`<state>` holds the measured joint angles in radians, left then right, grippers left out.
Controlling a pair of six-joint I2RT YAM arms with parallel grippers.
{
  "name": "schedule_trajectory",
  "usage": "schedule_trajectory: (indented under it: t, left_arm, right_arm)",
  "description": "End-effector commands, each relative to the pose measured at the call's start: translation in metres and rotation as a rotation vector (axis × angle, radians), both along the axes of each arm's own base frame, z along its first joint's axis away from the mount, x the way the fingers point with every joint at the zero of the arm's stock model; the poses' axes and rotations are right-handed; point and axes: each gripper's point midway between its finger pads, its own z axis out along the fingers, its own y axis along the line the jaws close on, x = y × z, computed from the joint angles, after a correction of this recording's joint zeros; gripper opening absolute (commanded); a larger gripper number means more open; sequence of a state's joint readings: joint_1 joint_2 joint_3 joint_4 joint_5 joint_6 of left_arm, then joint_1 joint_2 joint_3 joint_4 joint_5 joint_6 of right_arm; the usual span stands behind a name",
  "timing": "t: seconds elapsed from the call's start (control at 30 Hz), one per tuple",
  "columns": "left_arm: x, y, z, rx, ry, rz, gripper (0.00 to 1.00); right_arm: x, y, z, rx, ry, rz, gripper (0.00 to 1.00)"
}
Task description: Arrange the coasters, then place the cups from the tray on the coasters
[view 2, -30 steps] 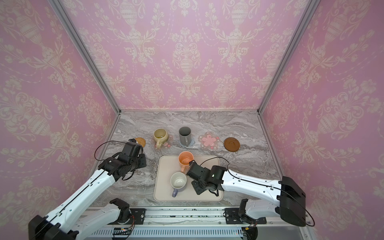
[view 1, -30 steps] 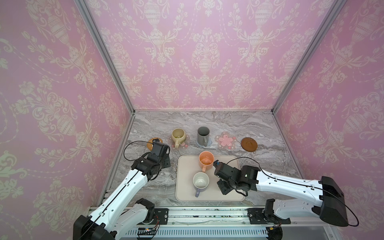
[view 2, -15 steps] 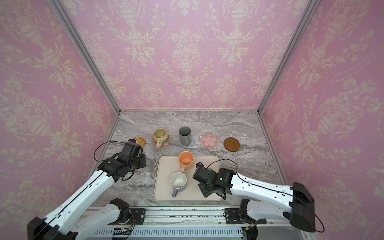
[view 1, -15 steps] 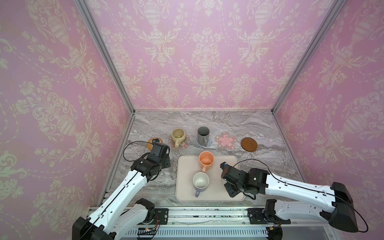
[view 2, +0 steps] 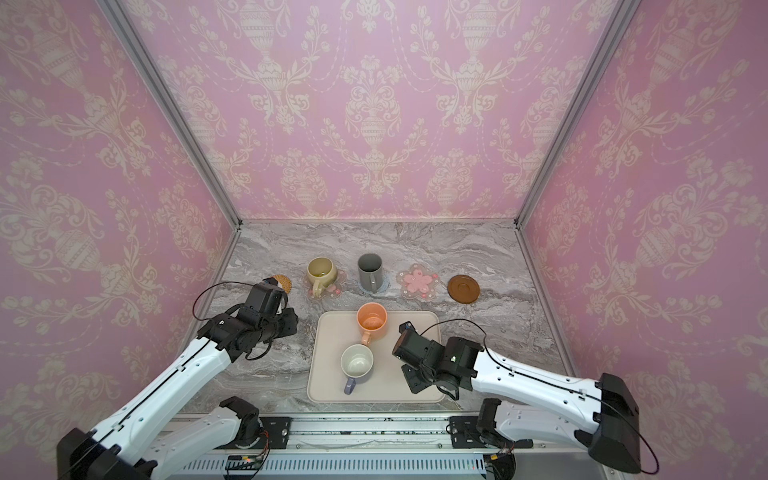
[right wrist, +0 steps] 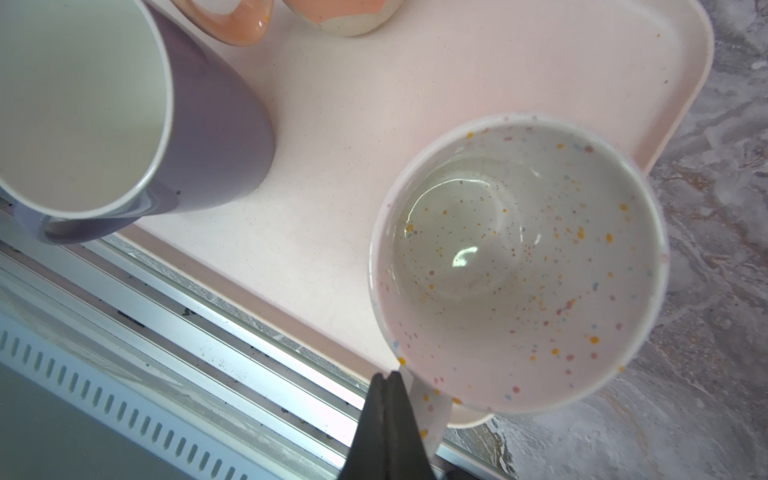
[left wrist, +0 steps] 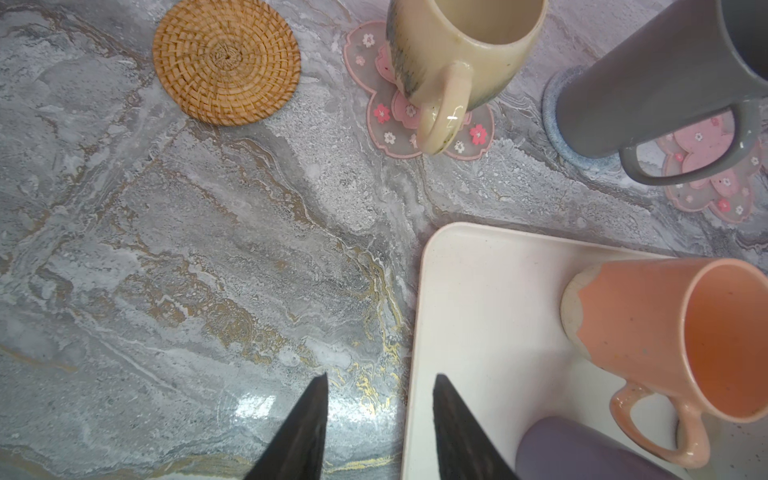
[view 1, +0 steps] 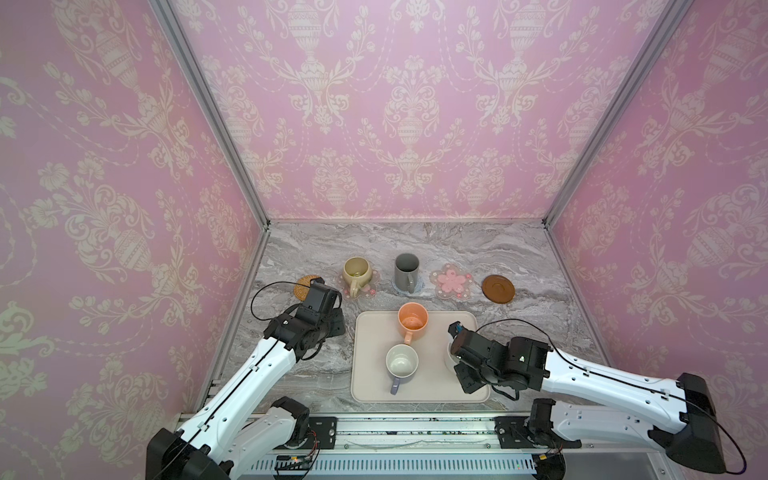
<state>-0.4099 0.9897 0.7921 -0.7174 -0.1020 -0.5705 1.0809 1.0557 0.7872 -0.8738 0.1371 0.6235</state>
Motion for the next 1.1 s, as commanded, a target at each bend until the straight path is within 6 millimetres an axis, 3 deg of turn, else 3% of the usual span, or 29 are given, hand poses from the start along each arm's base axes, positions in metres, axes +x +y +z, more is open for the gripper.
schedule_trajectory:
  t: [0.0, 0.27, 0.53, 0.7, 1.07]
  left_arm:
    - [0.004, -0.009, 0.01, -0.028, -0.018, -0.023, 0.44]
    - [0.007, -0.013, 0.011, -0.032, -0.024, -0.031, 0.44]
    - [0.002, -0.007, 0.009, -0.012, -0.022, -0.027, 0.45]
    - [0.001, -0.007, 0.008, -0.009, -0.021, -0.026, 0.45]
    - [0.007, -0.012, 0.009, -0.019, -0.018, -0.033, 0.45]
  right_arm:
    - [-0.013, -0.01, -0.006, -0.001, 0.042, -0.027, 0.0]
    - [-0.023, -0.008, -0.024, 0.044, 0.083, -0.067, 0.0]
    - [-0.015, -0.013, -0.031, -0.025, 0.058, -0.097, 0.0]
    - [-0.011, -0.022, -0.036, -0.076, 0.035, -0.12, 0.0]
    - [-0.005, -0.052, -0.037, -0.016, -0.007, -0.269, 0.0]
